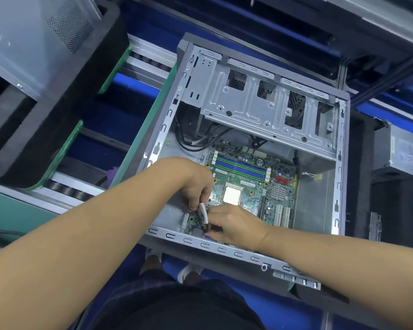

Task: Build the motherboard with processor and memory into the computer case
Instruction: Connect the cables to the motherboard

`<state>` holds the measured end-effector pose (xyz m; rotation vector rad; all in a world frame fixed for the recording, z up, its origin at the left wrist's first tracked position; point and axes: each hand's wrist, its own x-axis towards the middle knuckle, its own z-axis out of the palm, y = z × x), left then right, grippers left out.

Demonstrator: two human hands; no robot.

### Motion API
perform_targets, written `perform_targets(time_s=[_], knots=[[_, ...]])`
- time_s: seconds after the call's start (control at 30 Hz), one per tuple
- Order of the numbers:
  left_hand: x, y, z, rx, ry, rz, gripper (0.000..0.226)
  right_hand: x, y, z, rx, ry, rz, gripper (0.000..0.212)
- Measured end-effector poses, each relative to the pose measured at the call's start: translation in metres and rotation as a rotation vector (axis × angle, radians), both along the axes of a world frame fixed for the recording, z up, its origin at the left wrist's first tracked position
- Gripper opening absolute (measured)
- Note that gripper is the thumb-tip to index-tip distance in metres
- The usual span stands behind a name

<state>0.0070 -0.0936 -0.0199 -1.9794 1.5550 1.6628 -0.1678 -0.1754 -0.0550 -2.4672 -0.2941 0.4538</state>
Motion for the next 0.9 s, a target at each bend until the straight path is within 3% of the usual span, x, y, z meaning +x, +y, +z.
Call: perform_targets(time_s=[0.37,0.9], knots=[[-0.0014,-0.0020,-0.0016,0.024,-0.038,-0.011,0.019,-0.0029,0.0008,-0.0031,0.013,0.005,-0.044,0.022],[-0.0005,-0.0061,-0.0027,0.036,-0.046,-0.037,0.017,0.0012,0.0017,-0.0063,0.079,0.073,-0.086,0.007]])
